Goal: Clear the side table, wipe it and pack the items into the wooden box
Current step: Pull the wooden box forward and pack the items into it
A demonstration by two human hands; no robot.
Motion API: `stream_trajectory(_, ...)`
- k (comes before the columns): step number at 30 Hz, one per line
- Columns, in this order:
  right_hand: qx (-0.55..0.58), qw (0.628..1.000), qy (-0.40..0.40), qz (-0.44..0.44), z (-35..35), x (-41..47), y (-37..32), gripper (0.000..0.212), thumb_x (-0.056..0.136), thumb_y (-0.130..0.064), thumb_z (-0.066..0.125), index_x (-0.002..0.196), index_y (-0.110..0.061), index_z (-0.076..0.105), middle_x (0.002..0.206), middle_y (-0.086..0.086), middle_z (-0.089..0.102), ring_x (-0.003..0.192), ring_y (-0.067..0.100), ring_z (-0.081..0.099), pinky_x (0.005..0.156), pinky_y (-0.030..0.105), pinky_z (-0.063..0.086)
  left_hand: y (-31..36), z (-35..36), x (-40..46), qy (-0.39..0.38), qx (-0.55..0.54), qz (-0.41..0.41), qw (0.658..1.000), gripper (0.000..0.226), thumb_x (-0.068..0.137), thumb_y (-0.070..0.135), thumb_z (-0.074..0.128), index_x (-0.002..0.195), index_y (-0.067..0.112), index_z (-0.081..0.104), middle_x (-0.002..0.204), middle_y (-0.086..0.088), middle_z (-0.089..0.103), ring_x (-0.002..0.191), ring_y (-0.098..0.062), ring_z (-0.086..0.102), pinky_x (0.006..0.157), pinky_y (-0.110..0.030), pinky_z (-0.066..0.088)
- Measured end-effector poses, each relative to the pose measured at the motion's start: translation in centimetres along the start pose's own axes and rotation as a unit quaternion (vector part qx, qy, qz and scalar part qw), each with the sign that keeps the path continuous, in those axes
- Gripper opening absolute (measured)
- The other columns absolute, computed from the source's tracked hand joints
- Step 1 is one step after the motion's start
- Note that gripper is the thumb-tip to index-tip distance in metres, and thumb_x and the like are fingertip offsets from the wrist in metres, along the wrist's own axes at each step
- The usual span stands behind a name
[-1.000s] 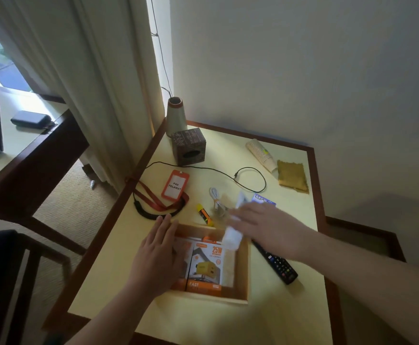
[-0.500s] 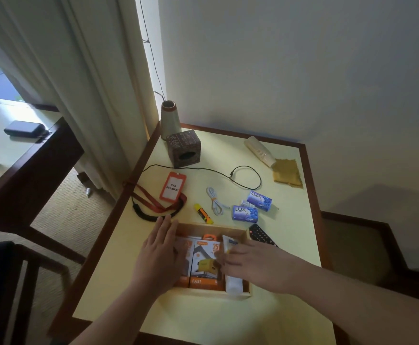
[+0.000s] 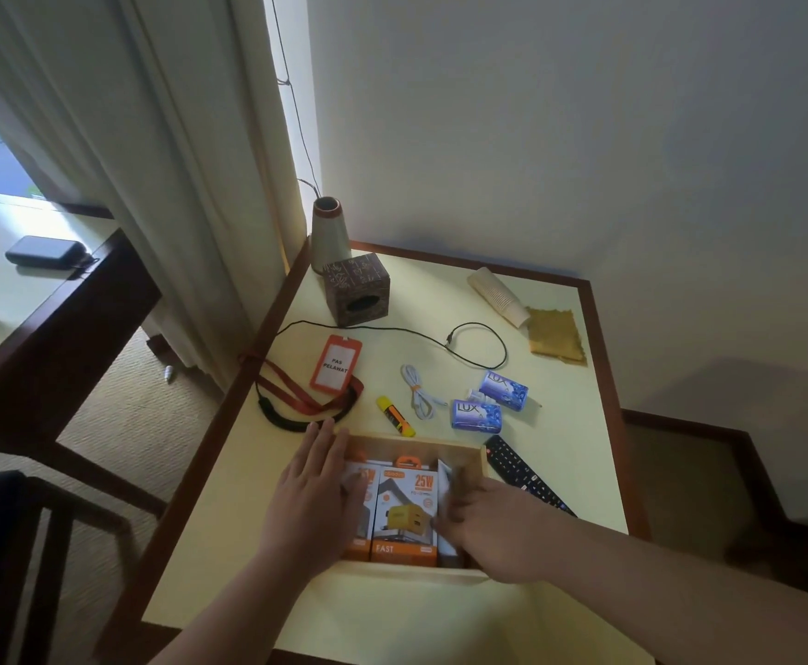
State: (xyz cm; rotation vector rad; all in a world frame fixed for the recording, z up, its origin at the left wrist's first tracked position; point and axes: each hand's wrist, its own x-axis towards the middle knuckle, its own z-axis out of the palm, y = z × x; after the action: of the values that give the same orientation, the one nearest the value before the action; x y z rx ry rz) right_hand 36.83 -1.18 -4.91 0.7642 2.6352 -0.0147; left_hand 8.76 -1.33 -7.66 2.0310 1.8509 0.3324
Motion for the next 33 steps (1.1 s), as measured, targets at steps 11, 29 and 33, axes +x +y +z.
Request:
stream_trajectory(11, 0.107, 0.969, 0.156, 0.158, -3.2, -1.3, 4.9, 0.035, 0.088, -0.03, 0.052, 0.12, -0.026, 0.065, 0.104, -0.004, 0.066, 0.094, 0.022, 0.062, 0.075, 0.036, 0.049, -0.1, -0.1, -0.1, 0.007, -0.003, 0.003, 1.0, 0.074, 0.106, 0.058, 0.034, 0.167, 0.029, 0.005, 0.173, 0.01, -0.007, 0.156, -0.008, -0.019, 0.124, -0.033, 0.001)
stream_trajectory(29, 0.228, 0.925, 0.021, 0.302, 2.0, -0.3, 12.0, 0.057, 0.099, -0.018, 0.053, 0.154, -0.028, 0.038, 0.151, -0.006, 0.047, 0.134, 0.023, 0.05, 0.099, 0.04, 0.05, 0.1, 0.3, 0.3, 0.003, 0.031, -0.008, 0.999, 0.084, 0.1, 0.064, 0.044, 0.167, 0.034, 0.003, 0.172, 0.016, -0.011, 0.152, 0.0, -0.029, 0.124, -0.037, 0.005)
stream_trajectory(33, 0.209, 0.928, 0.012, 0.308, 3.4, 1.3, 12.9, 0.058, 0.099, -0.029, 0.054, 0.154, -0.032, 0.034, 0.145, -0.003, 0.05, 0.126, 0.025, 0.054, 0.095, 0.044, 0.053, 0.0, 0.5, 0.3, 0.0, 0.029, -0.011, 1.0, 0.086, 0.098, 0.068, 0.043, 0.167, 0.035, 0.003, 0.173, 0.017, -0.01, 0.154, -0.001, -0.025, 0.126, -0.041, 0.011)
